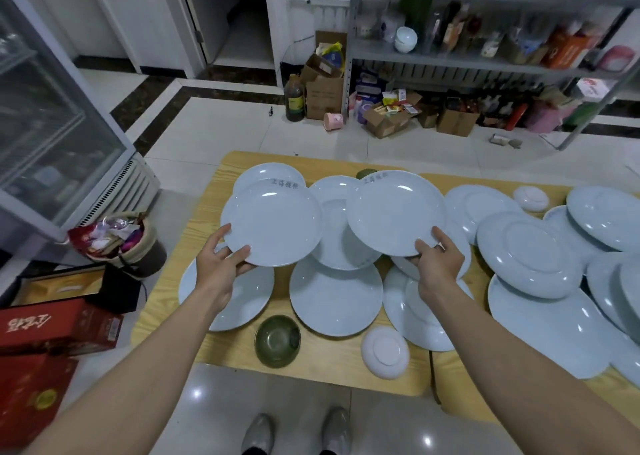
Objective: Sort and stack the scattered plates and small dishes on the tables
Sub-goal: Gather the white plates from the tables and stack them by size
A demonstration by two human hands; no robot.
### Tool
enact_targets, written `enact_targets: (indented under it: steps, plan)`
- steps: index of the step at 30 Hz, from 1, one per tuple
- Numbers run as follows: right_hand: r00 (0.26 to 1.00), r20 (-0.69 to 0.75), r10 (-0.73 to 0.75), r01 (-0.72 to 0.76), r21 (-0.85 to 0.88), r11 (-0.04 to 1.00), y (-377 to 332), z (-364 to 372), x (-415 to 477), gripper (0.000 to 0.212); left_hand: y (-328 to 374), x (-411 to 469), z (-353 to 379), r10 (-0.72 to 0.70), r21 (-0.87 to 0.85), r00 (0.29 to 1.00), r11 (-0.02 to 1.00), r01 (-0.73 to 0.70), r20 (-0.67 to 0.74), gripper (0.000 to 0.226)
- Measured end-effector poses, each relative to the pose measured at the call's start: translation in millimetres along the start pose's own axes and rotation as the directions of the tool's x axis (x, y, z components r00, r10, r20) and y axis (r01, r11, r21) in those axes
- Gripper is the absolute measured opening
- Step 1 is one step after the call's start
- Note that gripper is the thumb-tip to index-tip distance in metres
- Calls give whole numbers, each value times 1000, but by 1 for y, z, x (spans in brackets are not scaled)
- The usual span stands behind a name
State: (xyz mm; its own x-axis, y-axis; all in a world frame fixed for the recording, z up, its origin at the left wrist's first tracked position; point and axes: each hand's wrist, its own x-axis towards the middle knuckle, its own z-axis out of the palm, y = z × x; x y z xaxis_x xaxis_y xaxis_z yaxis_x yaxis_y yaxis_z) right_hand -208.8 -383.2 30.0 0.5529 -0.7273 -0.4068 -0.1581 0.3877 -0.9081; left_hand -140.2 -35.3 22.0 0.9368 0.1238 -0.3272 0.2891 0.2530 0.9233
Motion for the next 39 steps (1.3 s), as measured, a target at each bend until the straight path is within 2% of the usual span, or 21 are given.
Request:
enact_targets:
  steps: [7, 14, 18, 31, 39]
  plan:
    - [997, 71, -33, 24, 131, 991, -10, 35, -64, 83, 13, -1, -57, -4, -47, 1000, 999, 4, 6, 65]
    - [1000, 20, 15, -19, 195, 981, 10, 64, -116, 77, 17, 4, -131, -19, -46, 999, 999, 17, -32, 81]
    - [1000, 10, 23, -24, 149, 989, 24, 72, -134, 75, 11, 1, -164, -60, -24, 997, 998, 59, -43, 81]
    - [999, 2, 45, -45, 87, 995, 62, 79, -179, 73, -31, -3, -168, -188, 87, 979, 980, 181, 73, 83]
    - [997, 10, 71, -71, 74, 995, 76, 82, -193, 75, -42, 10, -163, -198, 186, 979, 965, 186, 52, 90]
